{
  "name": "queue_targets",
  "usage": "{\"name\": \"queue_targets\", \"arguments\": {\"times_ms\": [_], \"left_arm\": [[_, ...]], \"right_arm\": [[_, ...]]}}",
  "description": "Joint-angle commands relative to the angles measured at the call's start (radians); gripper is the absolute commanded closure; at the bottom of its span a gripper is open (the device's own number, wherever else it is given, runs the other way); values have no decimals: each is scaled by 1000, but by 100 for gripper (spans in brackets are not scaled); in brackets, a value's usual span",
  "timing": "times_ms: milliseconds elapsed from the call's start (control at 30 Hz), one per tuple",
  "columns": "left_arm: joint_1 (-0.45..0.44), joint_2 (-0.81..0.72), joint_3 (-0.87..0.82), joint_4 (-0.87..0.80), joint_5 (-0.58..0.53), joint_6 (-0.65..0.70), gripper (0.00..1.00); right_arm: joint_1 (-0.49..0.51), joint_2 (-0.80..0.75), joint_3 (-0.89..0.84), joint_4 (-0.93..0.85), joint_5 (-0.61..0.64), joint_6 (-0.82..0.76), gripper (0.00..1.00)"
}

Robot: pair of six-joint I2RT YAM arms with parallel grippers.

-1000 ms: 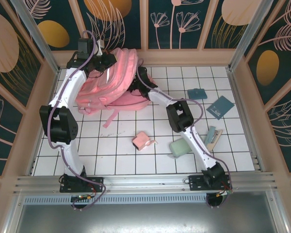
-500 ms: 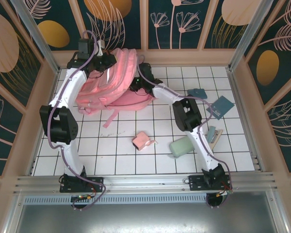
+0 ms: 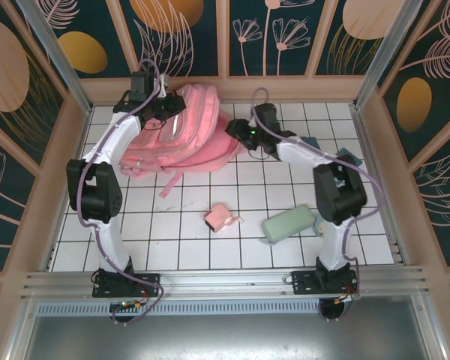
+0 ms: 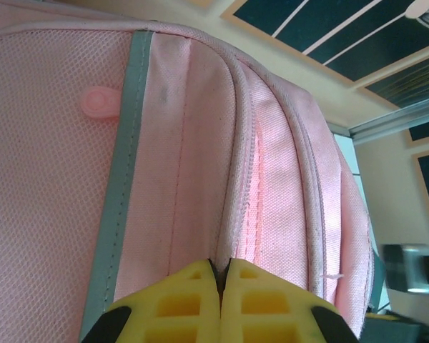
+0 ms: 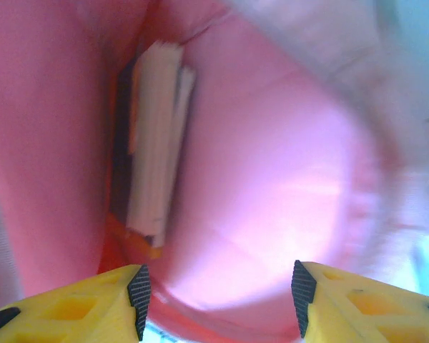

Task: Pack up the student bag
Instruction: Close the student bag at the top-center of the table, then move the book to the center of the table.

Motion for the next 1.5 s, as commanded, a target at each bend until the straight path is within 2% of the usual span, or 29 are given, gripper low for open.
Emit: {"name": "queue_targets", "arguments": {"times_ms": [0, 100, 267, 333, 533, 667, 800, 1000, 1133, 1267, 1467], "left_arm": [[13, 30, -43, 12, -84, 41, 100], [5, 31, -78, 16, -88, 49, 100], [2, 30, -104, 27, -59, 53, 89], [0, 26, -109, 37, -43, 50, 76], [-4, 10, -100, 41, -27, 39, 54], [-9, -4, -100, 39, -25, 35, 48], [-13, -8, -107, 33, -21, 36, 48], [-16, -14, -117, 34, -22, 29, 47], [-18, -13, -115, 35, -20, 31, 47], [-19, -7, -111, 35, -19, 31, 47], [-24, 1, -107, 36, -11, 30, 47]], "right_arm": [[-78, -155, -116, -67, 147, -41, 42], [-179, -244, -206, -137, 204, -61, 42], [-359, -324, -292, -251, 296, -117, 44], [-440, -330, -311, -265, 286, -138, 44], [-597, -284, -319, -267, 253, -195, 44], [-666, -204, -279, -294, 232, -229, 51], [-713, -125, -250, -312, 189, -240, 51], [-720, -17, -224, -346, 108, -255, 52], [-698, -10, -256, -337, 54, -230, 54], [-600, -24, -266, -345, 19, -194, 54], [-412, -38, -268, -287, -42, -48, 53]]}}
